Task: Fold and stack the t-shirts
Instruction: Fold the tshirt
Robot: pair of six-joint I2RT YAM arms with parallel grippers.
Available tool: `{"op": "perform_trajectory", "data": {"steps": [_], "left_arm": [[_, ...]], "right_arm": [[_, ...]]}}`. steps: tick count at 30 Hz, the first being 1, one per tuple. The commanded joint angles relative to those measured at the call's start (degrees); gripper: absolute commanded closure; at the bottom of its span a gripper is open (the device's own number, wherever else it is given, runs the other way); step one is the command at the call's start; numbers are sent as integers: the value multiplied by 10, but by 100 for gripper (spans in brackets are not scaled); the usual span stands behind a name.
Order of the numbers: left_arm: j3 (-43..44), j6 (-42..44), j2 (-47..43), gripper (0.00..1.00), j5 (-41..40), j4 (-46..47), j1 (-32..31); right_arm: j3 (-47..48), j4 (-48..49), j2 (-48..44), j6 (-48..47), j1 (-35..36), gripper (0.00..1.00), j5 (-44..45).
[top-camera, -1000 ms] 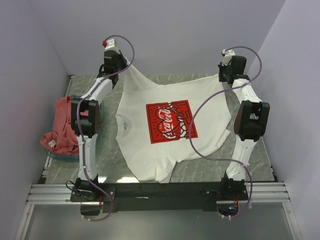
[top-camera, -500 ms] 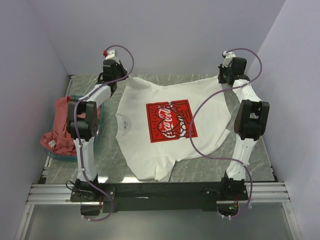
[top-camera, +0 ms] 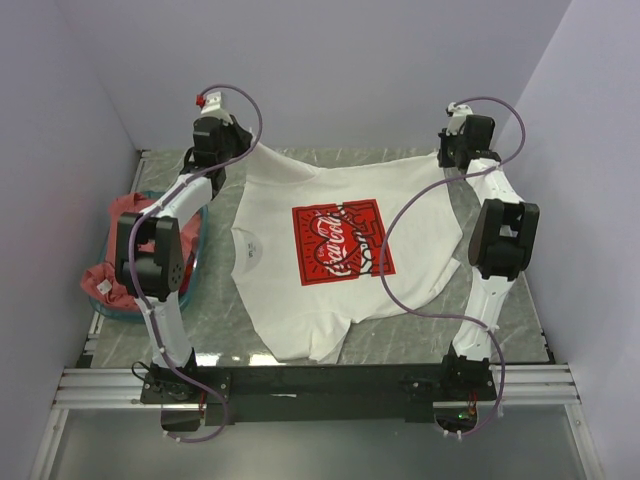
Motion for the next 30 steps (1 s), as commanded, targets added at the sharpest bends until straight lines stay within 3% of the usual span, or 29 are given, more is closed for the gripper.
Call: {"op": "perform_trajectory", "data": {"steps": [1, 30], "left_arm": [[-21, 3, -42, 100, 17, 32, 2], [-142, -15, -148, 100, 49, 65, 2]], "right_arm": [[36, 5, 15, 1, -4, 100, 9], [69, -26, 38, 5, -4, 100, 45]]}}
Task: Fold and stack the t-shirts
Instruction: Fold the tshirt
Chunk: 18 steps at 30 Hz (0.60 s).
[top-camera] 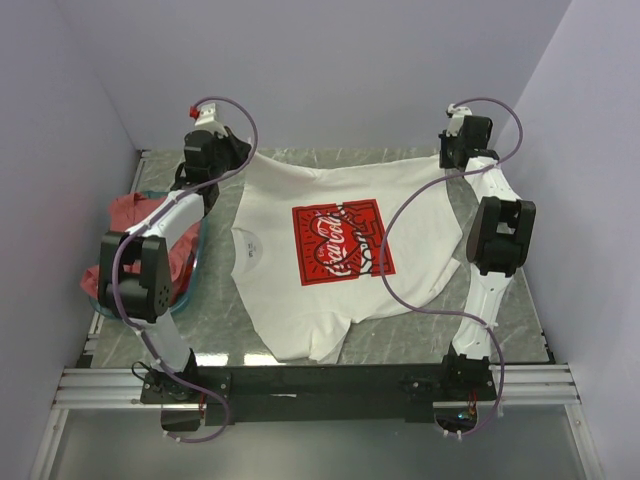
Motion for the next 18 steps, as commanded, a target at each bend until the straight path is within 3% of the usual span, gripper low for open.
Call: {"op": "perform_trajectory", "data": {"steps": [1, 18], "left_arm": [[-9, -8, -38, 100, 17, 34, 2], [-42, -15, -72, 100, 30, 31, 1]], "right_arm": [[28, 4, 3, 5, -3, 100, 9], [20, 4, -2, 5, -3, 100, 18]]}}
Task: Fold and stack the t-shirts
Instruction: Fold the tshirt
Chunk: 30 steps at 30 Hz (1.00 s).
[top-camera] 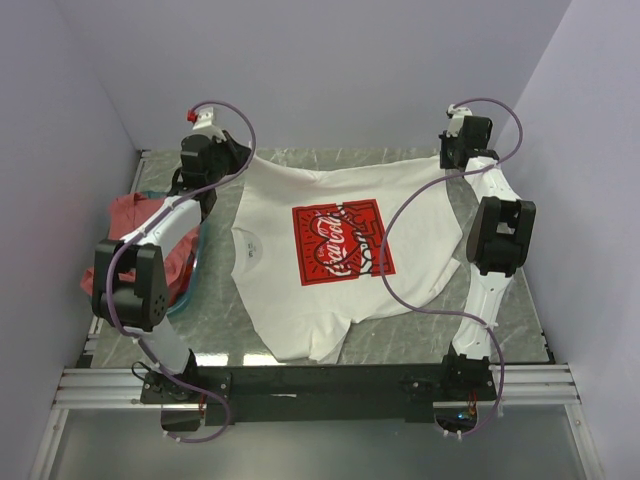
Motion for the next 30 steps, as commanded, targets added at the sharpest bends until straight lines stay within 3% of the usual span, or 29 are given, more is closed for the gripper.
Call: {"op": "perform_trajectory", "data": {"steps": [1, 8, 17, 30], "left_arm": [[-6, -7, -33, 100, 16, 28, 1], [-11, -15, -36, 100, 25, 28, -4], [-16, -13, -43, 100, 27, 20, -11], [-21, -13, -50, 100, 32, 11, -21]], "right_arm": [[19, 9, -2, 5, -4, 100, 9], [19, 8, 0, -4, -3, 100, 11], [-41, 60, -20, -83, -2, 100, -6], [-28, 78, 7, -169, 6, 100, -4]]}}
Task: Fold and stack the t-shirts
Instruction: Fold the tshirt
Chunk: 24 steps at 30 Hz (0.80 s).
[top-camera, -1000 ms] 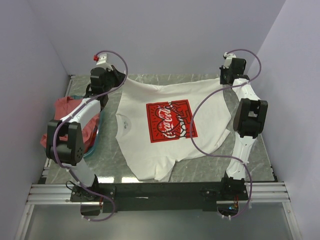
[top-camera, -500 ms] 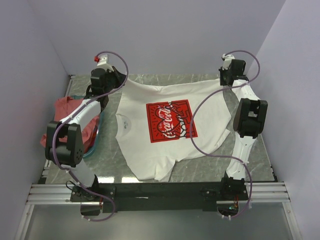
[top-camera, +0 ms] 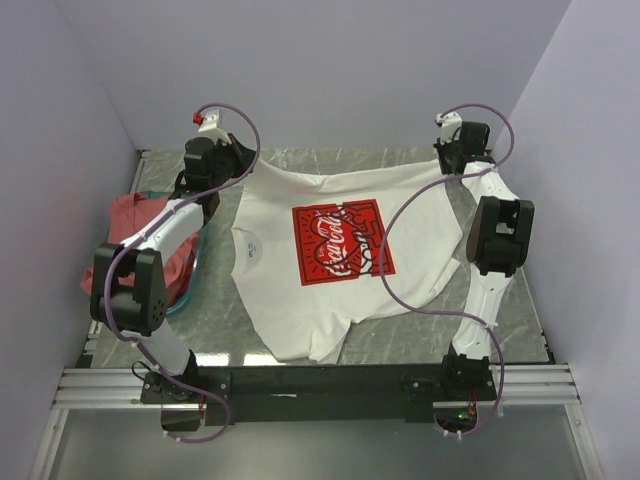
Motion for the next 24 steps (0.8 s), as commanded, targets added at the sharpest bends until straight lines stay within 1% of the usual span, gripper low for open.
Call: {"op": "perform_trajectory", "data": {"steps": [1, 6, 24], "left_arm": [[-5, 1, -34, 100, 12, 12, -4], [-11, 3, -45, 100, 14, 6, -5], [-42, 3, -77, 100, 16, -2, -11]], "right_arm": [[14, 33, 10, -32, 5, 100, 7], [17, 35, 18, -48, 8, 100, 10], [-31, 56, 2, -65, 8, 100, 16]]}}
